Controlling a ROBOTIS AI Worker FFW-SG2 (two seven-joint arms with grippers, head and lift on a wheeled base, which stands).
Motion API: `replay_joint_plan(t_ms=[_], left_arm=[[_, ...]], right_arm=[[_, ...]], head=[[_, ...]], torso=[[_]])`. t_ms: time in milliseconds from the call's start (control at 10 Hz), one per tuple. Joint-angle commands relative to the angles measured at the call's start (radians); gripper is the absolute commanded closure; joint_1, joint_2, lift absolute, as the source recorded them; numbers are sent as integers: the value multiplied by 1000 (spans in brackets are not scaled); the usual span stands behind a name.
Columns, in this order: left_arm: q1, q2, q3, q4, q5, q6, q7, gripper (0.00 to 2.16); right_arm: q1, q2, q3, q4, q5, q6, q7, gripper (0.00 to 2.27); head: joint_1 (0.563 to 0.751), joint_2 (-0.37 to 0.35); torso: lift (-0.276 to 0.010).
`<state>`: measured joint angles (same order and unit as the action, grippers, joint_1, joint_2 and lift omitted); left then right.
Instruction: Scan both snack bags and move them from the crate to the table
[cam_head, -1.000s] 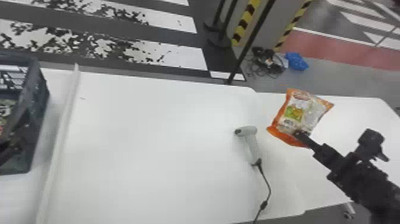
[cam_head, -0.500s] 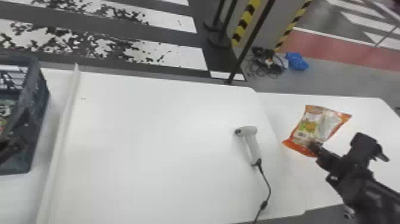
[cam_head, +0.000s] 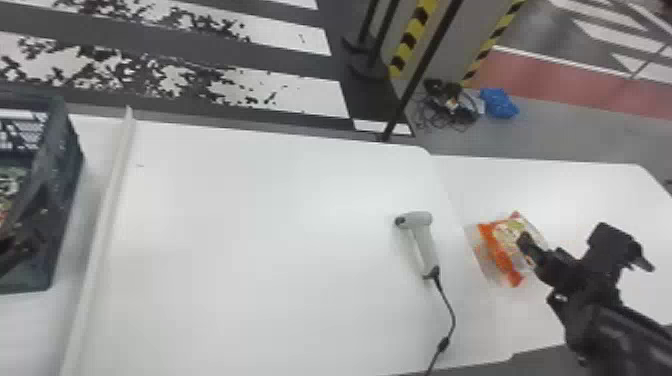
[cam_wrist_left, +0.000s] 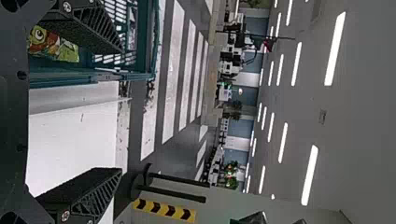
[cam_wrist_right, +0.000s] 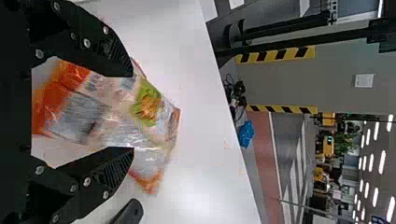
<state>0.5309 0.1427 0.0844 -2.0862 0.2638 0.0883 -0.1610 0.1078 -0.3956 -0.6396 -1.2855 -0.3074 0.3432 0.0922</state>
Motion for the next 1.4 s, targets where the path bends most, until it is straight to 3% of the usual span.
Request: replay_joint_plan(t_ms=[0, 200, 400, 700, 800, 1000, 1300], left_arm=[[1, 0, 1, -3, 0, 0, 0, 100], [3, -5, 1, -3, 0, -3, 2, 100], [1, -9, -2, -11, -2, 0, 2, 100], [3, -9, 0, -15, -2, 0, 9, 100], [4, -11, 0, -15, -2, 0, 12, 100], [8, -12, 1, -17, -2, 0, 25, 100], [8, -12, 0, -15, -2, 0, 26, 100]], right_arm=[[10, 11, -6, -20, -1, -37, -14, 56], [136, 95, 6, -218, -1, -191, -26, 56], [254, 176, 84, -410, 24, -335, -12, 60], [368, 241, 271, -568, 103, -510, -12, 66], [389, 267, 339, -594, 146, -571, -15, 70], [429, 297, 466, -606, 195, -666, -28, 80], [447, 330, 604, -581, 252, -709, -52, 83]], head=[[695, -350], [695, -350], [695, -350], [695, -349], [695, -322], [695, -192], [695, -48]], torso=[[-88], [-88], [-88], [-88], [-88], [-88], [-88]])
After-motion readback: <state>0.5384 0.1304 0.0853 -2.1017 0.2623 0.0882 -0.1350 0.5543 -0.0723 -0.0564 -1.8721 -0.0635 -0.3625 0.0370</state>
